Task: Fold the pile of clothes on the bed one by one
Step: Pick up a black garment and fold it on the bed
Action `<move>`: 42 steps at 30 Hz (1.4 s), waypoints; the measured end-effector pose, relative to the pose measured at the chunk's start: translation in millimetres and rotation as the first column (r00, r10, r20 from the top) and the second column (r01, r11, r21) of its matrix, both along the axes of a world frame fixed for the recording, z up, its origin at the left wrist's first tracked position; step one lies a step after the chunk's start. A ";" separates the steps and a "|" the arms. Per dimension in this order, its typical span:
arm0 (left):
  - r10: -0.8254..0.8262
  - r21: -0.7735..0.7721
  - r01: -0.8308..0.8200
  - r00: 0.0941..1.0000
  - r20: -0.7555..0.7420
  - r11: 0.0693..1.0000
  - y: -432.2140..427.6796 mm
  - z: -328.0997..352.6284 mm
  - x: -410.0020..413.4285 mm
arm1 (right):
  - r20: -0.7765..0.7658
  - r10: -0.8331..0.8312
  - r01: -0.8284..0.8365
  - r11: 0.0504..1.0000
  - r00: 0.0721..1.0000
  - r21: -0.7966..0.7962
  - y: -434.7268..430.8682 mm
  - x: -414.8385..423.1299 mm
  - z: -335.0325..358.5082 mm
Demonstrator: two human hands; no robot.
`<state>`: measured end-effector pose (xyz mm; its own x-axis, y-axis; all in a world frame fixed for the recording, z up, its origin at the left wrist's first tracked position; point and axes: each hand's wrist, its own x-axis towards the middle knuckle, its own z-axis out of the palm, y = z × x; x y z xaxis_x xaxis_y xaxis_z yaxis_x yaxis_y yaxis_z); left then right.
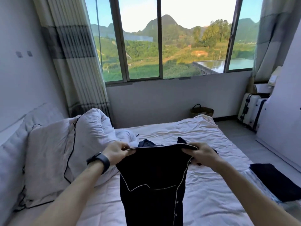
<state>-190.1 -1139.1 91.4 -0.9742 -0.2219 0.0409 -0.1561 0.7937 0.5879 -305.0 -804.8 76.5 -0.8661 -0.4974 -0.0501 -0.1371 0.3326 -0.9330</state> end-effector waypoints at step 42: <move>0.267 0.697 -0.669 0.743 0.614 0.259 95.3 -114.9 8.3 | 0.245 -0.534 0.579 0.796 0.809 -0.177 17.1 -0.5 -65.3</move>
<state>-181.7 -1043.8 -23.5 -0.5745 -0.3553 -0.7374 -0.6307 -0.3820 0.6755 -305.5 -787.7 11.2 -0.9837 0.0526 -0.1718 0.1753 0.0716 -0.9819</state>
